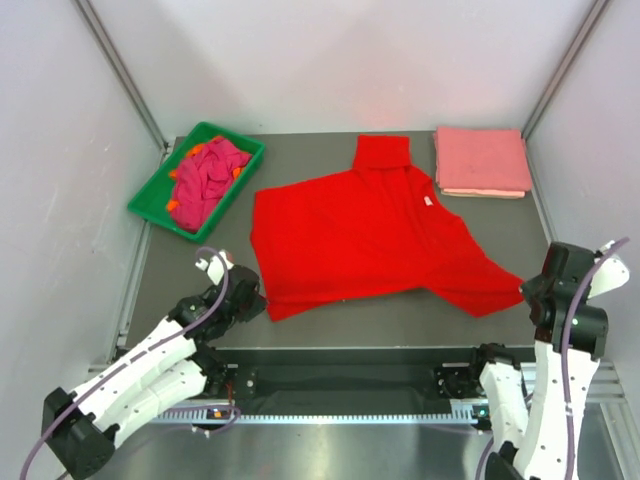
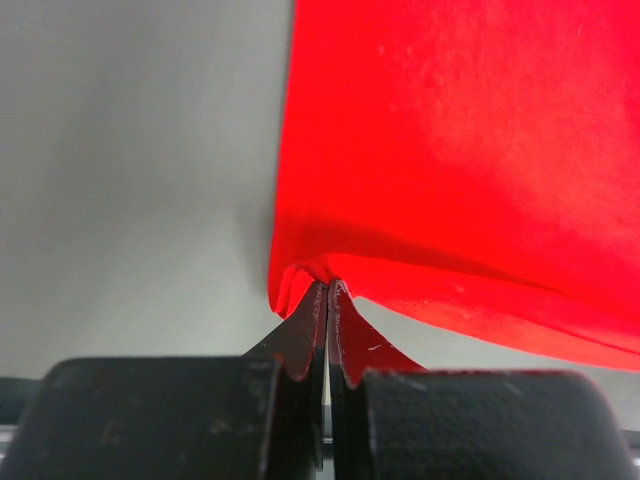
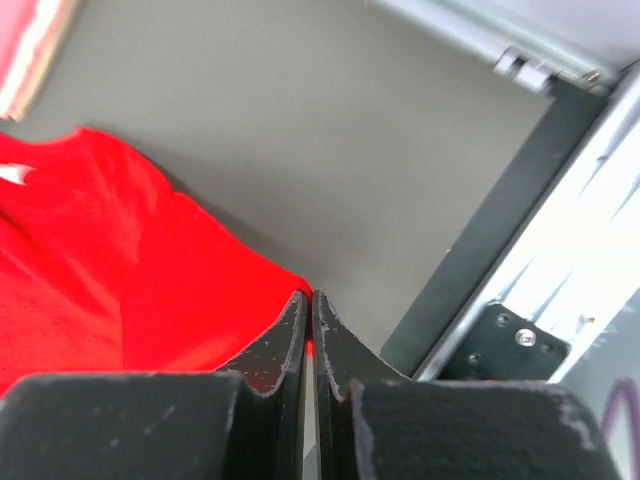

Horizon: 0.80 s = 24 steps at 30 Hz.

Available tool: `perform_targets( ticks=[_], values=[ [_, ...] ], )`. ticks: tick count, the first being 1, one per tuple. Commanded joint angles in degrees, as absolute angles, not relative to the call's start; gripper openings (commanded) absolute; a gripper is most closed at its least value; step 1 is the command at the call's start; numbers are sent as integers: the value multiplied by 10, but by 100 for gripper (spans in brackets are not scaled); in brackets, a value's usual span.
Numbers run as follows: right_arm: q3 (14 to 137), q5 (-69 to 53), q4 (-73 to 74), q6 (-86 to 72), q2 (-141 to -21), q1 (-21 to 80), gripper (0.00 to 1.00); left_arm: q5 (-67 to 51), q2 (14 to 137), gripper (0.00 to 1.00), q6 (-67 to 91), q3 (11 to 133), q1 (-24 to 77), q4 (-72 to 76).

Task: Fold and stack the t-shirts
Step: Flatten the tshirt out

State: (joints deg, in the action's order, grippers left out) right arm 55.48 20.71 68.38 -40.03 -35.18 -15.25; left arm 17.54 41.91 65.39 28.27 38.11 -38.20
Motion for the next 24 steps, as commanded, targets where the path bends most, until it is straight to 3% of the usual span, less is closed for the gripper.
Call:
perform_targets(
  ticks=[1, 11, 20, 24],
  values=[
    [619, 273, 739, -389, -326, -158, 0, 219, 388, 0, 686, 300, 395, -414],
    [634, 244, 751, -388, -301, -158, 0, 197, 357, 0, 664, 288, 399, -374],
    [589, 178, 671, -345, -303, -158, 0, 242, 424, 0, 639, 284, 399, -326],
    [550, 84, 619, -339, -309, -158, 0, 276, 477, 0, 581, 310, 381, -273]
  ],
)
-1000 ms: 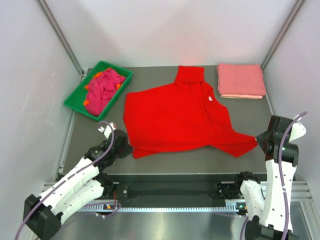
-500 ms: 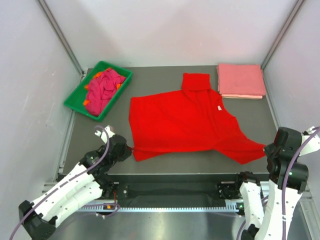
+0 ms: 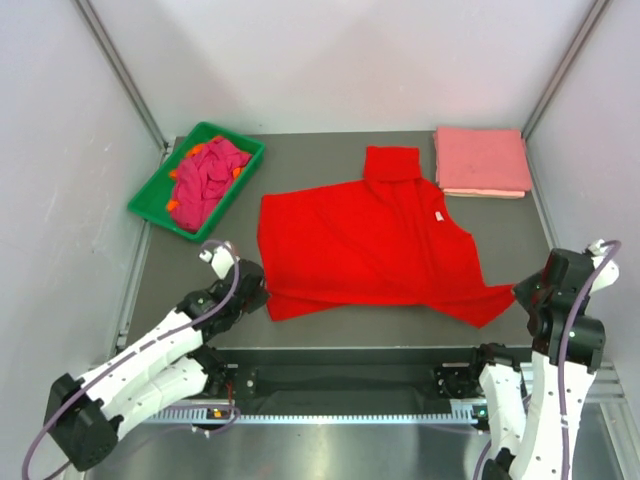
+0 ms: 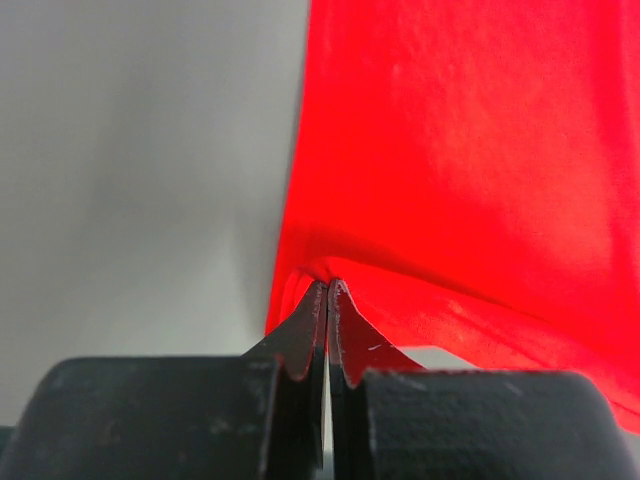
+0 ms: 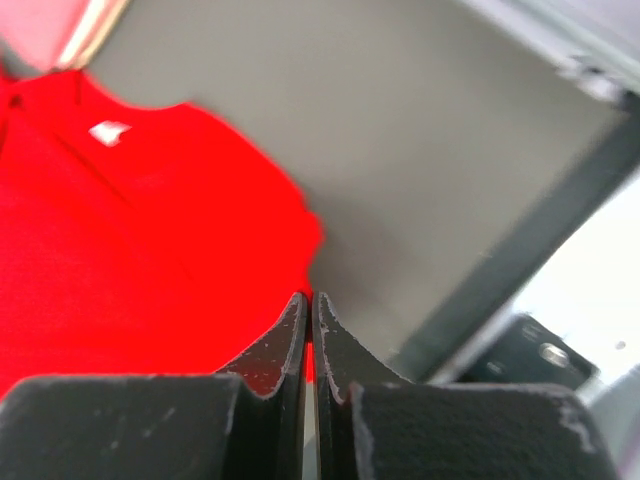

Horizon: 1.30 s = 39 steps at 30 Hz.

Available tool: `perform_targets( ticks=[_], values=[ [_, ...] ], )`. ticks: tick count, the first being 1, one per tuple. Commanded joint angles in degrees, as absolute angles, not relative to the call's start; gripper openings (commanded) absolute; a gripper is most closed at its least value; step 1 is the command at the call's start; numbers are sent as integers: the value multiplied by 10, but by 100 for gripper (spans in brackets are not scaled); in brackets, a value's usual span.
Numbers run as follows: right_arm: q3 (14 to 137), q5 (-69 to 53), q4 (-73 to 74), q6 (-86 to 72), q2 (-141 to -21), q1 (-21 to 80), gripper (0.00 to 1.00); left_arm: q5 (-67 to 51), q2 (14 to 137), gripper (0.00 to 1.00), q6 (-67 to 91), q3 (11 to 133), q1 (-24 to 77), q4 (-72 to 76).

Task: Fold and stack the t-shirts
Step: Flatten the tshirt out

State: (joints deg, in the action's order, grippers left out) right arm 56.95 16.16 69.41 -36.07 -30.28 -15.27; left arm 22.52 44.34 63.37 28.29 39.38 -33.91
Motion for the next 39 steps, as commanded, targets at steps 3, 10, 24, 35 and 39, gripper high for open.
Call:
perform_targets(
  ticks=[3, 10, 24, 35, 39],
  values=[
    [509, 19, 555, -345, -312, -158, 0, 251, 552, 0, 530, 363, 347, -237],
    [441, -54, 446, -368, -331, -158, 0, 122, 755, 0, 451, 476, 208, -139],
    [350, -69, 412, -385, -327, -153, 0, 257, 1077, 0, 407, 709, 196, -276],
    [308, -71, 459, -505, -208, -125, 0, 277, 1097, 0, 381, 690, 124, -270],
    [337, -90, 489, -492, -214, -121, 0, 280, 1097, 0, 378, 707, 123, -279]
  ],
)
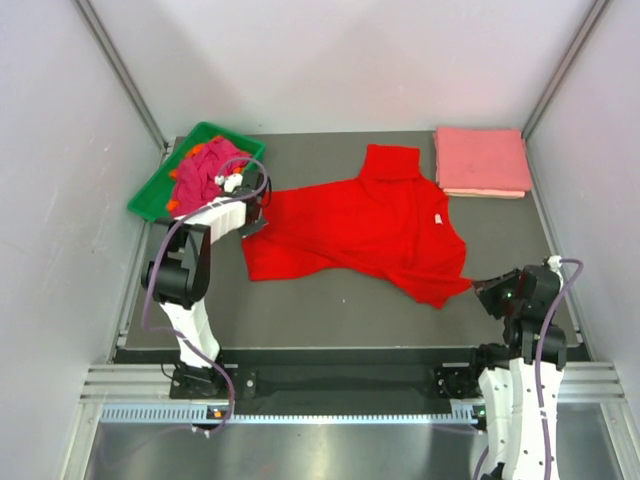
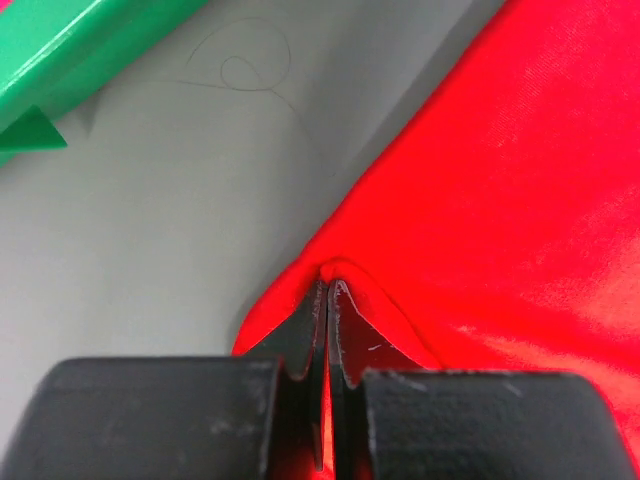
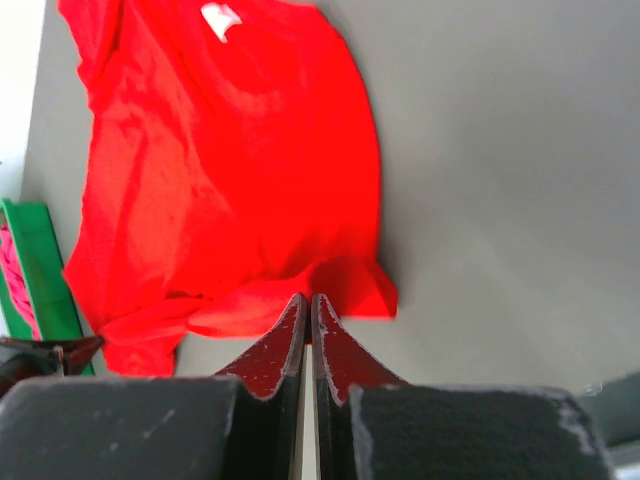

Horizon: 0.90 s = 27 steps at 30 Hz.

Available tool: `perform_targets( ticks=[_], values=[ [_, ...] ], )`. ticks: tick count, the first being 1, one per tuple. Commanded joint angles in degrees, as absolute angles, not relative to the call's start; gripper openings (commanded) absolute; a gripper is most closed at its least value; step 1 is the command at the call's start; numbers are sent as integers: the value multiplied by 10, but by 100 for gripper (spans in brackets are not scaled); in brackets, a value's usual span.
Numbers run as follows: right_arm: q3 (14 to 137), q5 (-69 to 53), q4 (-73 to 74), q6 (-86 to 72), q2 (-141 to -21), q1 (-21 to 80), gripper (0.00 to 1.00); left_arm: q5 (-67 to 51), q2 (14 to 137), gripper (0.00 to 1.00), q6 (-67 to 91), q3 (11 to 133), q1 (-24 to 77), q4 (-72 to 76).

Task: Fold and stack the t-shirts
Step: Flatten the tshirt out

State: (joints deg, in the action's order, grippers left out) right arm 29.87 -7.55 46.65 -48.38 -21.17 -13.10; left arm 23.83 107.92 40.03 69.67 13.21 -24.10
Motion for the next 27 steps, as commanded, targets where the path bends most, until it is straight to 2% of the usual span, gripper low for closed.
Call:
perform_targets(
  ticks=[1, 6, 16, 20, 22, 27],
  values=[
    [345, -91, 497, -486, -215, -121, 0, 265, 1095, 0, 379, 710, 124, -285],
    [424, -49, 565, -439, -222, -120, 0, 235, 1019, 0, 368, 699, 134, -301],
    [476, 22, 642, -368, -229, -122, 0, 266, 747, 0, 364, 570, 156, -346],
    [606, 3, 581, -367, -266, -121, 0, 249, 651, 0, 330, 655, 156, -379],
    [672, 4, 573, -363, -295, -120, 0, 232, 616, 0, 323, 744, 156, -393],
    [939, 3, 570, -324, -394, -121, 0, 201, 576, 0, 329, 953, 156, -418]
  ],
)
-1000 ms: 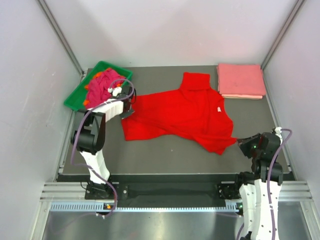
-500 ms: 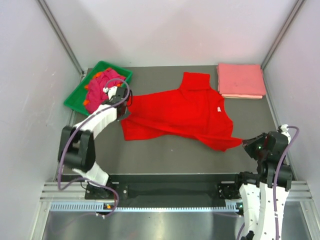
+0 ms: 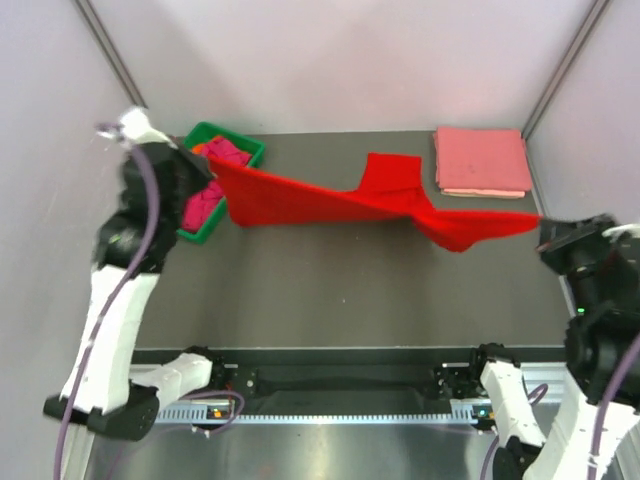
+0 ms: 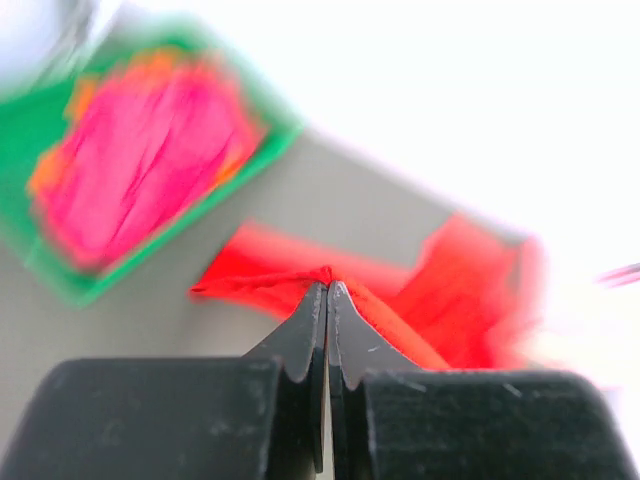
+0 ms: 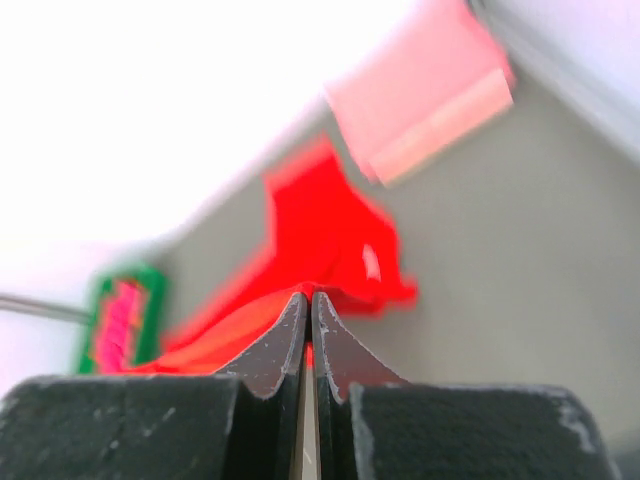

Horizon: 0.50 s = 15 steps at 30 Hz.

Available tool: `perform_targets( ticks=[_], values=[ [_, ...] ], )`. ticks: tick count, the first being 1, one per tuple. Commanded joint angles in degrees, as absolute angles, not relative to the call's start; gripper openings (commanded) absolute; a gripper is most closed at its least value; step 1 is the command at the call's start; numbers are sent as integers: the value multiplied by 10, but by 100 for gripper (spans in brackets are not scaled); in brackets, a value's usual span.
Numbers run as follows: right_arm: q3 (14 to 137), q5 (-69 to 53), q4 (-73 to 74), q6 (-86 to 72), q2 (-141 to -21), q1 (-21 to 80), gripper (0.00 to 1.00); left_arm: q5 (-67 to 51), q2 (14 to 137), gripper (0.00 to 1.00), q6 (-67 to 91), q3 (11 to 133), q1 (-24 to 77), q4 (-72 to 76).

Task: Fold and stack the t-shirts
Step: Flatten the tshirt out

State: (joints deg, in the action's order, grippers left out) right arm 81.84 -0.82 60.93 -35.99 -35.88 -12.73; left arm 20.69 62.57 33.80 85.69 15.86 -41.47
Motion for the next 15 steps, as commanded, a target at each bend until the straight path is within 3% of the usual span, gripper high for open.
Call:
perform_targets(
  ticks=[1, 5, 8, 15],
  values=[
    [1017, -12, 571, -319, -408, -121, 0, 185, 562, 0, 344, 972, 156, -417],
    [1191, -28, 624, -316, -462, -120, 0, 116, 522, 0, 386, 1026, 156, -390],
    [1253, -30, 643, -334, -450, -120, 0, 67, 505, 0, 414, 1048, 156, -390],
    [1267, -37, 593, -387, -395, -91, 0, 38, 511, 0, 420, 1128, 156, -417]
  ],
)
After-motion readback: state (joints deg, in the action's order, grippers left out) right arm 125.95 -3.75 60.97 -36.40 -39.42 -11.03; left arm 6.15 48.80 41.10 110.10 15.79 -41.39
